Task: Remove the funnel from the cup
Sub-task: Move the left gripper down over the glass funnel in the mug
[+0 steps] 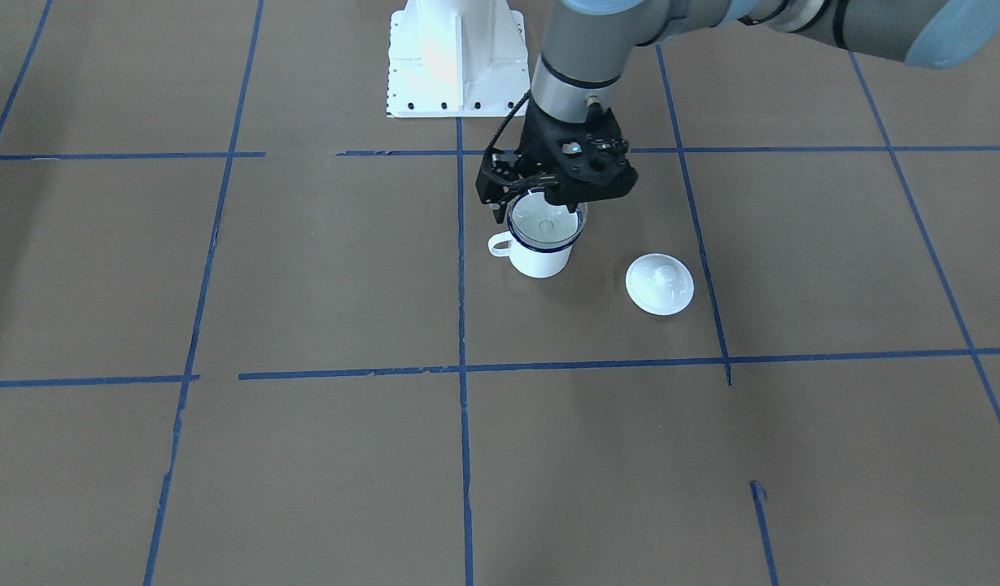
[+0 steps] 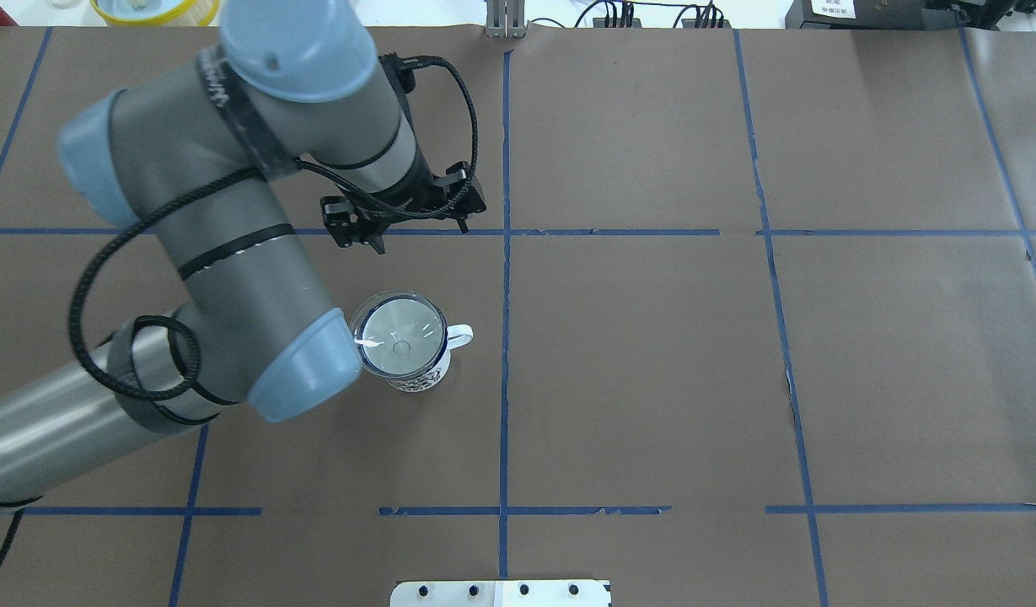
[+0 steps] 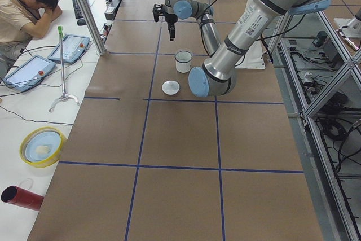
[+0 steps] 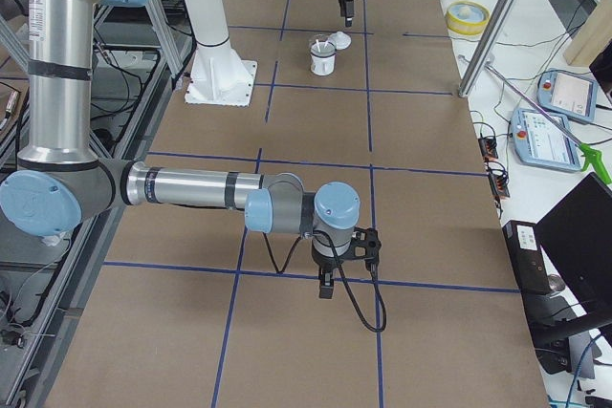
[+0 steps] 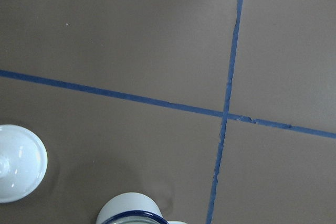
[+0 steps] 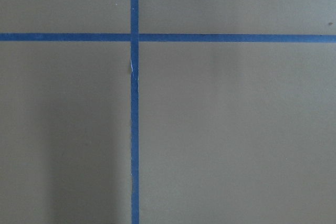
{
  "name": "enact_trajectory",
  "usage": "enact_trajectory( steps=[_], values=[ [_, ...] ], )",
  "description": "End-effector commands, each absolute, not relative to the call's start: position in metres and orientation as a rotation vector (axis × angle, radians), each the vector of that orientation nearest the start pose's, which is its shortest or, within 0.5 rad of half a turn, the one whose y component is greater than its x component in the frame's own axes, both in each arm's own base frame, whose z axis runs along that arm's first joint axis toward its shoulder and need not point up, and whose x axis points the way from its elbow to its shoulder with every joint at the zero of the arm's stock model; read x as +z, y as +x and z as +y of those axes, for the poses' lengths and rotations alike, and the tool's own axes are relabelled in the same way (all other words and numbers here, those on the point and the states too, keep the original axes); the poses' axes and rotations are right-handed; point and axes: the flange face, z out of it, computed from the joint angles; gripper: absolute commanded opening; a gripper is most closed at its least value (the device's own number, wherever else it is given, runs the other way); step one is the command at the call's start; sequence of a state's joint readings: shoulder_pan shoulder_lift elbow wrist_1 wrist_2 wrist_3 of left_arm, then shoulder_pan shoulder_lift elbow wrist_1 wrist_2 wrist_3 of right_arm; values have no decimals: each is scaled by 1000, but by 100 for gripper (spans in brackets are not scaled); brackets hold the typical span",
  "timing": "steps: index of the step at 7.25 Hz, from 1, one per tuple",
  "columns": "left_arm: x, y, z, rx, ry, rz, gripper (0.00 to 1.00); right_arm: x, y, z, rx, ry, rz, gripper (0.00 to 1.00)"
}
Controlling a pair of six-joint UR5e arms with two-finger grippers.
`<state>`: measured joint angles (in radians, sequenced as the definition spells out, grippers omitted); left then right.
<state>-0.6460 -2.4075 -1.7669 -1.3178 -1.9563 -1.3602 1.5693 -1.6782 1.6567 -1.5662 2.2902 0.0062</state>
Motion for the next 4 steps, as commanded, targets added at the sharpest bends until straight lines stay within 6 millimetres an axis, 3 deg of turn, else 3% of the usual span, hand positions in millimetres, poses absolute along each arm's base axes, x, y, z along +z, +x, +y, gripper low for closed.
enact_trajectory(
  steps=[1, 2, 4],
  values=[
    [127, 530, -450, -263, -20, 730, 100, 670, 67, -445, 10, -19, -719, 100],
    [133, 536, -449, -260, -25, 718, 100, 670, 67, -445, 10, -19, -719, 100],
    [146, 550, -444, -242, -38, 690, 82, 670, 67, -445, 10, -19, -719, 100]
  ],
)
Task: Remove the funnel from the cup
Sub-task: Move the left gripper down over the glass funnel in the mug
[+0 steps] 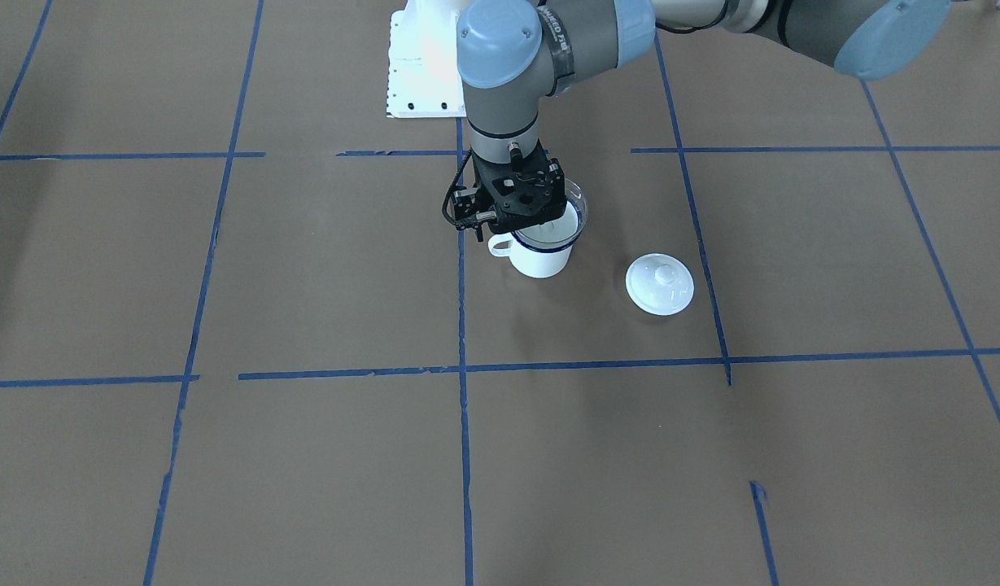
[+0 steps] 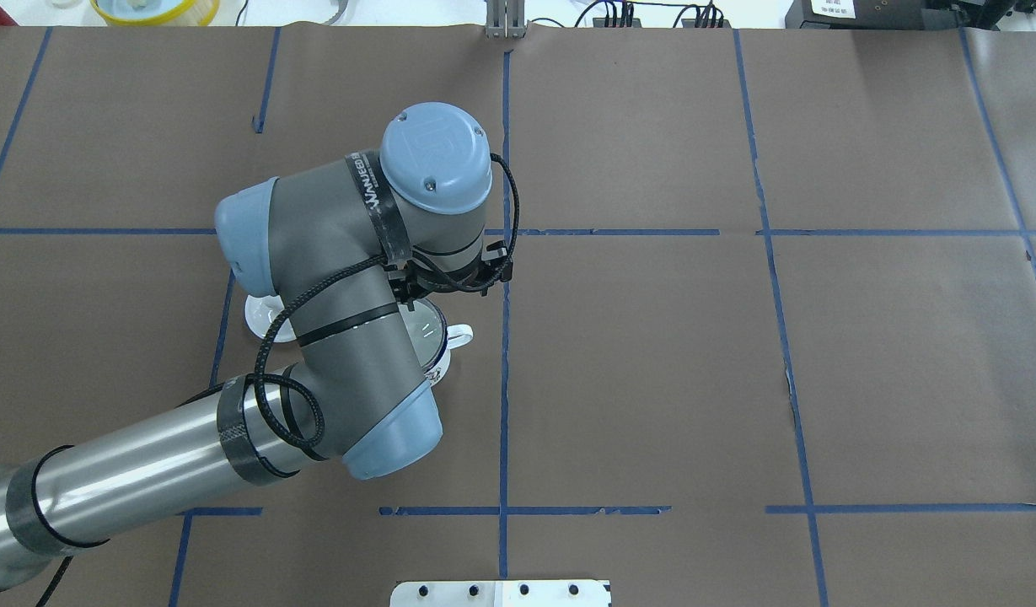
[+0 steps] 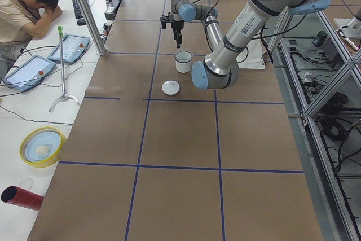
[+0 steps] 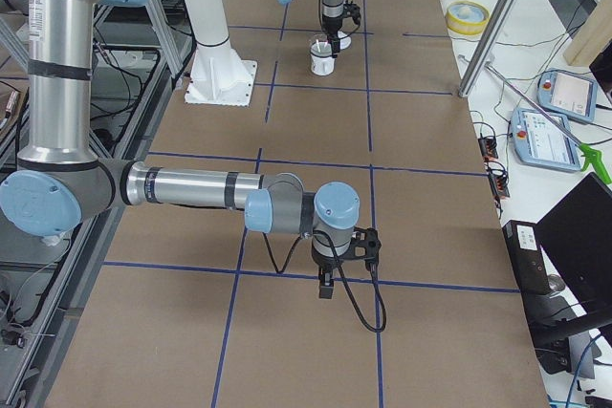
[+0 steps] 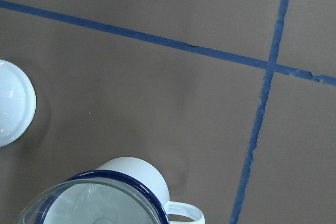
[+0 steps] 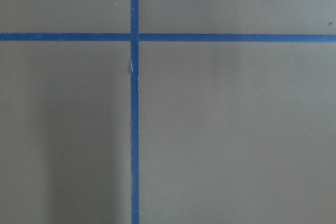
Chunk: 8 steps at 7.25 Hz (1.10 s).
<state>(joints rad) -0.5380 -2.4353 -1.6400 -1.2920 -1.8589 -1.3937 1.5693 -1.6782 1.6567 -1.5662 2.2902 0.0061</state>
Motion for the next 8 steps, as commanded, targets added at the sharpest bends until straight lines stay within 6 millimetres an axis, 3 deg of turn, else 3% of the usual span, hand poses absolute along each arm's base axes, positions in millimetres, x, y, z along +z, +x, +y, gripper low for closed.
enact_trajectory(
  steps=[1, 8],
  values=[
    [148, 551, -444, -240, -38, 687, 74, 670, 67, -445, 10, -19, -719, 100],
    [158, 545, -442, -238, -42, 677, 65, 670, 67, -445, 10, -19, -719, 100]
  ],
)
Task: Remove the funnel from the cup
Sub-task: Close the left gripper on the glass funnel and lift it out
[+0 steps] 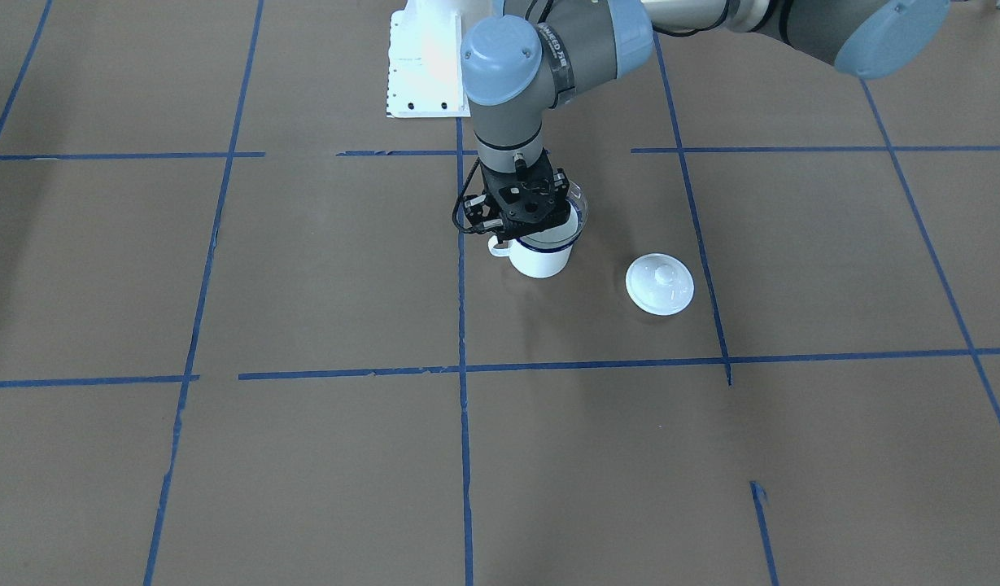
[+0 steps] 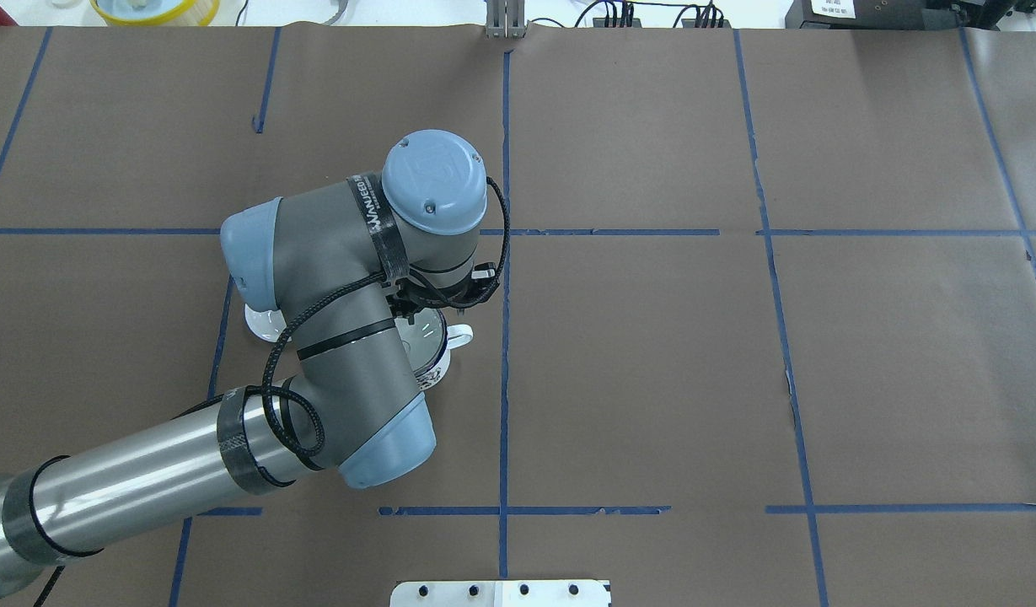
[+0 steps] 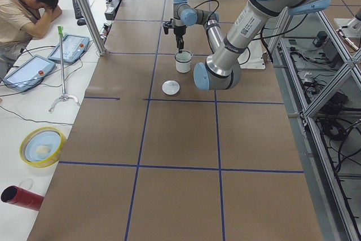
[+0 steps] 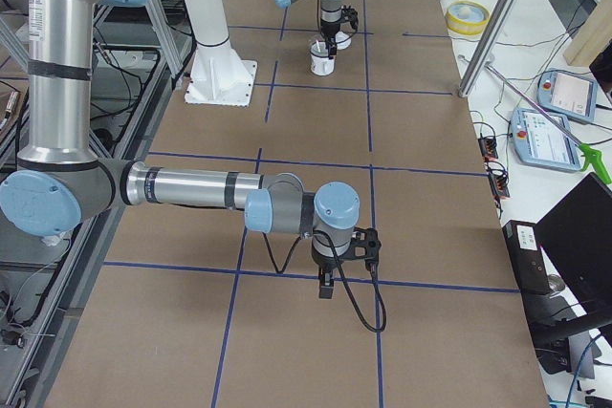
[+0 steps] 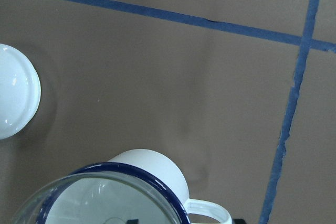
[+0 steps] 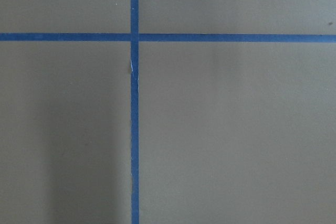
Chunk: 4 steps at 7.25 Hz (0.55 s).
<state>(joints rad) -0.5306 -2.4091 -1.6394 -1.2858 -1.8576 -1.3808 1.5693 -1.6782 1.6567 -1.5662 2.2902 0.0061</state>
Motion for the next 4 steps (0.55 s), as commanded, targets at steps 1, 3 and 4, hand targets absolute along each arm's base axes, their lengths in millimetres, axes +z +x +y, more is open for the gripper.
enact_trajectory(
  steps=[1, 3, 4],
  values=[
    [155, 544, -441, -237, -41, 683, 50, 670, 67, -445, 10, -19, -719, 100],
    [149, 536, -436, -237, -44, 680, 0, 670, 67, -445, 10, -19, -719, 100],
    [148, 535, -436, -237, -44, 679, 0, 670, 67, -445, 10, -19, -719, 100]
  ],
)
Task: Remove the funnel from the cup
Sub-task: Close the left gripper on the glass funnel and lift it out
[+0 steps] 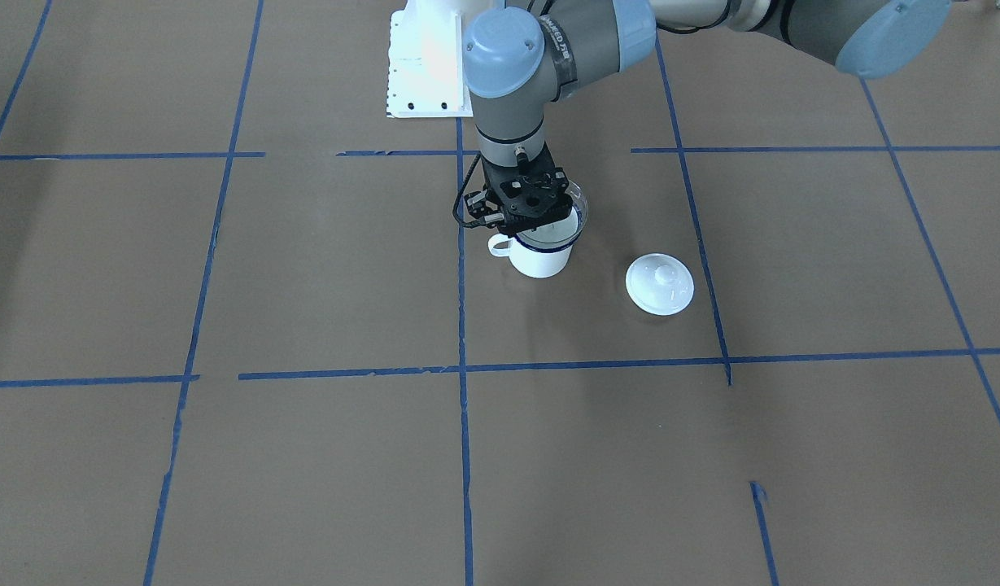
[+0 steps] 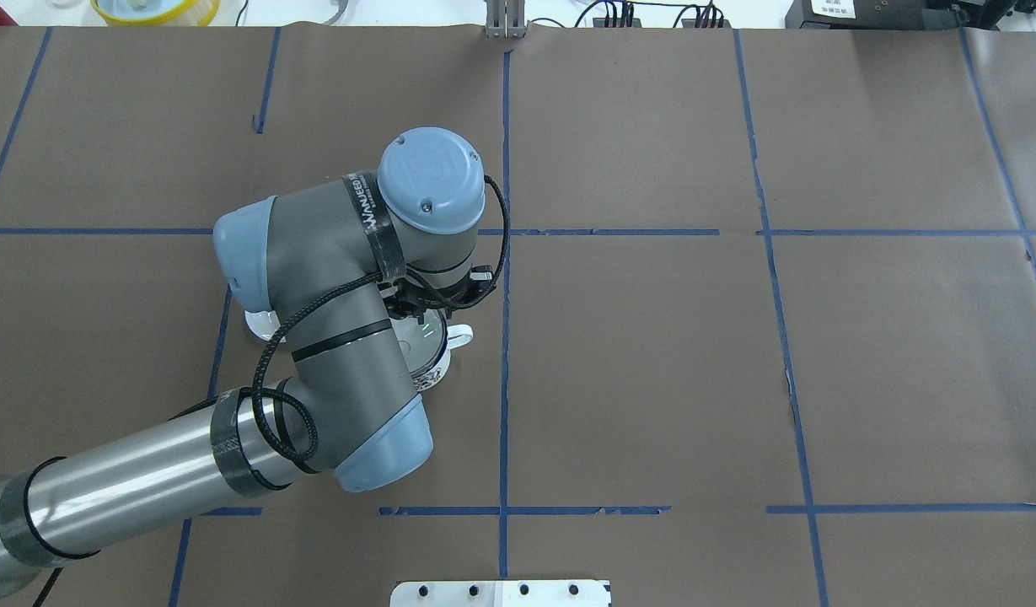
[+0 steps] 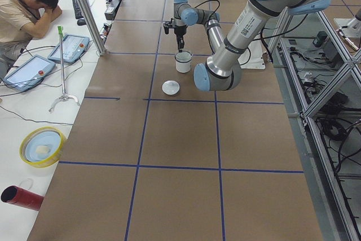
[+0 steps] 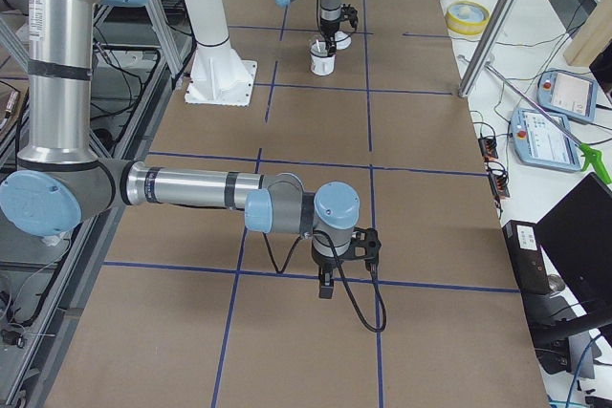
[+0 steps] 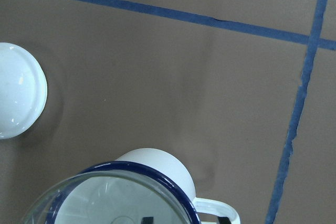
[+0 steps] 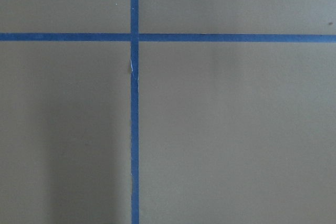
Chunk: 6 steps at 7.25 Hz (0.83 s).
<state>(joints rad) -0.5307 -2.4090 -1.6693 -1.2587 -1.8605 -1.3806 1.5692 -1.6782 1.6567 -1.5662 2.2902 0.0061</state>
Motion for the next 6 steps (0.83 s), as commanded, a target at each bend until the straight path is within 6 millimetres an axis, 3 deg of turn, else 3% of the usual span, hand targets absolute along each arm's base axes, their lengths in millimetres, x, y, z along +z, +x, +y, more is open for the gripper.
enact_trajectory(
  steps=[1, 3, 4, 6],
  values=[
    [148, 535, -436, -237, -47, 677, 0, 670, 67, -445, 10, -19, -719, 100],
    [140, 528, -432, -234, -38, 694, 0, 670, 67, -445, 10, -19, -719, 100],
    [123, 510, -421, -231, -31, 711, 0, 670, 67, -445, 10, -19, -719, 100],
    [77, 443, -399, -240, 13, 788, 0, 670, 67, -445, 10, -19, -719, 100]
  ],
)
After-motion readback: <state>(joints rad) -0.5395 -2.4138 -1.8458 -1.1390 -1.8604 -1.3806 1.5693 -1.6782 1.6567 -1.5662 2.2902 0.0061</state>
